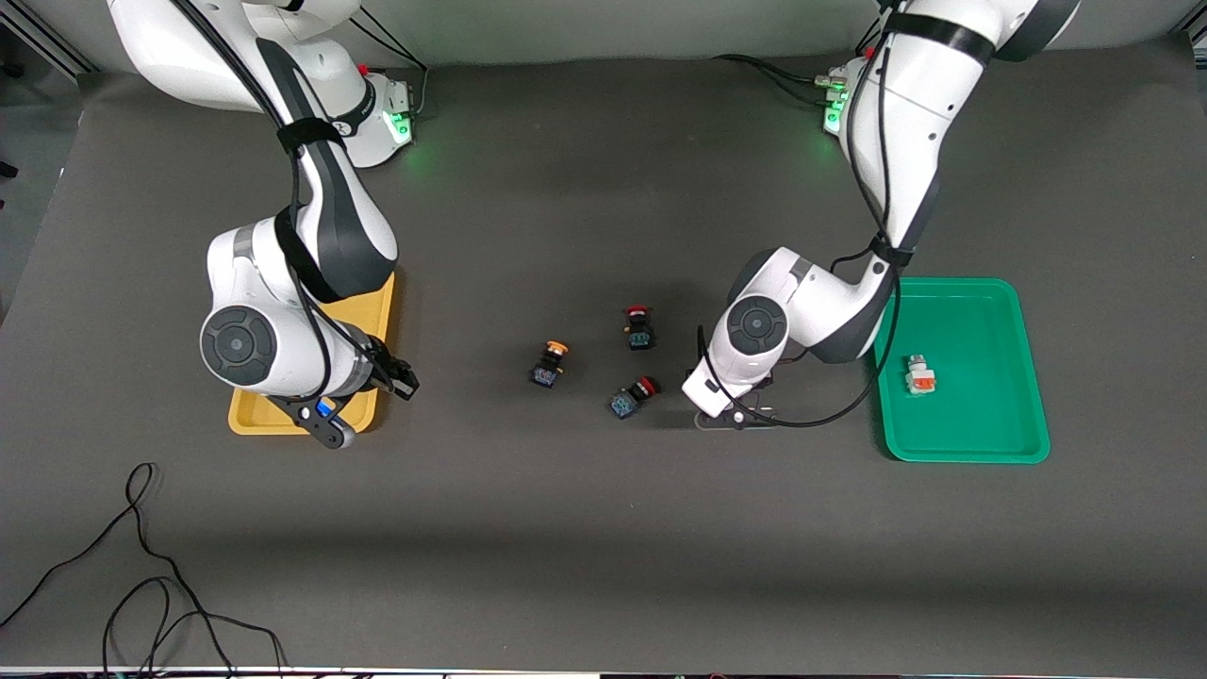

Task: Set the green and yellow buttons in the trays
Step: 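Grasp the yellow button with the right gripper while the left gripper grasps the white one, then carry the white button to the green tray while the right gripper carries the yellow one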

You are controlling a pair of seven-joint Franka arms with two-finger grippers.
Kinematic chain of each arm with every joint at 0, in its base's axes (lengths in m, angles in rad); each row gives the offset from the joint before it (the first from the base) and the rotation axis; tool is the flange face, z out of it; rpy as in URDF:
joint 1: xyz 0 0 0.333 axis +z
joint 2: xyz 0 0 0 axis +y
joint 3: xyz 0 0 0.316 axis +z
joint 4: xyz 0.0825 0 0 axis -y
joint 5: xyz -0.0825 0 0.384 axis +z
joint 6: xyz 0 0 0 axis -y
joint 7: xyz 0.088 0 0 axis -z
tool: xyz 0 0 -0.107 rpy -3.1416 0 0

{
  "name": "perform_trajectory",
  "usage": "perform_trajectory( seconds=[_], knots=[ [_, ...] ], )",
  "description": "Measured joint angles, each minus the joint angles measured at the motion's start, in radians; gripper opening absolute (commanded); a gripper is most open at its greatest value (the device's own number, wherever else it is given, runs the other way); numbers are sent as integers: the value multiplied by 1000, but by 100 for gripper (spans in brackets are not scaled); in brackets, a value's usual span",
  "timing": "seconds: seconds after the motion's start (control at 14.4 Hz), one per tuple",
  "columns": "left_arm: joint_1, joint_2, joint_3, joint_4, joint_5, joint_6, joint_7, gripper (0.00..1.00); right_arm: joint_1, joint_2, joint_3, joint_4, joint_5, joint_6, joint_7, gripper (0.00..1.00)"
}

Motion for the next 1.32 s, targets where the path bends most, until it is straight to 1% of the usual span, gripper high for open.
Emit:
perform_trajectory(
  seconds=[0.07,0.21,0.35,0.48,0.55,0.76,0.9,1.04,1.11,1.18,1.25,1.32],
  knots=[
    [7,-30,0,11,-12,-41,-7,14,4,1,1,-4,8,5,-4,100],
    [22,-110,1,52,-72,-177,-7,13,13,10,24,-8,17,45,-16,100],
    [45,-208,2,88,-118,-309,-7,13,27,37,90,-16,19,110,-18,100],
    [83,-291,5,92,-141,-391,-6,12,50,79,152,-29,16,192,-18,100],
    [110,-315,7,91,-145,-424,5,12,64,100,170,-36,9,231,-18,100],
    [249,-334,13,86,-157,-521,138,9,95,159,212,-85,-45,371,-18,100],
    [353,-334,18,82,-160,-558,259,8,106,181,222,-142,-57,479,-18,100],
    [457,-336,21,77,-157,-567,382,8,120,204,223,-189,-59,566,-17,100],
    [500,-336,22,68,-148,-567,445,6,124,216,223,-199,-59,592,-17,93],
    [538,-336,22,55,-131,-563,503,5,124,226,222,-203,-59,606,-17,70],
    [576,-336,23,34,-110,-549,557,5,124,232,222,-203,-59,610,-17,43],
    [610,-336,24,3,-92,-518,602,5,123,233,220,-203,-59,610,-17,13]
  ],
)
